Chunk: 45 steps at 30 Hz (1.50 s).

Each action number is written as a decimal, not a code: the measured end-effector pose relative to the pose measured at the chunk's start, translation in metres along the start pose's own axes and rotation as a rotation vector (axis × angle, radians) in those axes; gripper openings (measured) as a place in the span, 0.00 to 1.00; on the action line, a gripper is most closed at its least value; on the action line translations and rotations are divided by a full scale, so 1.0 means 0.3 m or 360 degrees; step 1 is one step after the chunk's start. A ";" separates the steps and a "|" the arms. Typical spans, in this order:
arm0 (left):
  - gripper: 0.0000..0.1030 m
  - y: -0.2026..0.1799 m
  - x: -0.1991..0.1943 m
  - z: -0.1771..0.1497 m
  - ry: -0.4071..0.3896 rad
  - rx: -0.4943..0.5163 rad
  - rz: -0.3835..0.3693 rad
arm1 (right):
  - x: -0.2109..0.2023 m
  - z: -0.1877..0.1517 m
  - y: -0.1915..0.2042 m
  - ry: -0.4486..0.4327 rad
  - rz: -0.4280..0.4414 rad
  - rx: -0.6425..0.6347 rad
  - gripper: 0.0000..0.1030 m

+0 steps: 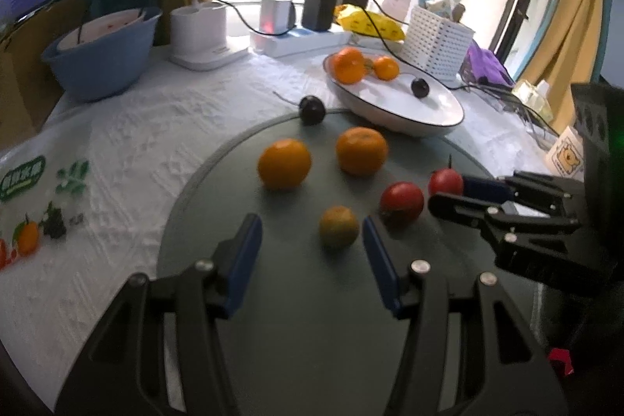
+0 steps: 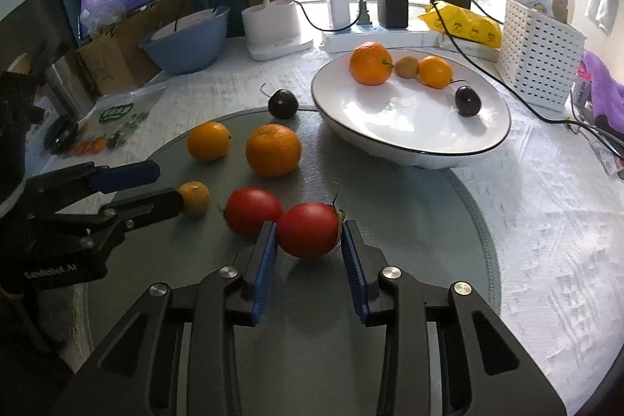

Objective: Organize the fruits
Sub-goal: 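Grasp a red tomato with the right gripper while the left gripper grasps a small yellow tangerine, then carry the tomato with the right gripper while the left carries the tangerine onto the white plate, releasing both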

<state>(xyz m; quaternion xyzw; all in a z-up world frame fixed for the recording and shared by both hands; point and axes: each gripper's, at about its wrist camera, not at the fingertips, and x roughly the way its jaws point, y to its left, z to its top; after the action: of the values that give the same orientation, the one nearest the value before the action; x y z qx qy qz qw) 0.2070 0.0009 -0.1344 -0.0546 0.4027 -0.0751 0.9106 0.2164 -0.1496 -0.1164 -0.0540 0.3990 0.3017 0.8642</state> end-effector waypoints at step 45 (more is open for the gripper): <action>0.24 -0.180 -0.127 0.148 -0.0201 0.0211 0.0044 | -0.227 0.039 -0.094 -0.0274 -0.0015 0.0027 0.35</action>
<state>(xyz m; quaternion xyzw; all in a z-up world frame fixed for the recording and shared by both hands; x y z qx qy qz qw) 0.2096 -0.0435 -0.0684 0.0067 0.3395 -0.0853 0.9367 0.2060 -0.2012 -0.0634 -0.0223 0.3255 0.2978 0.8971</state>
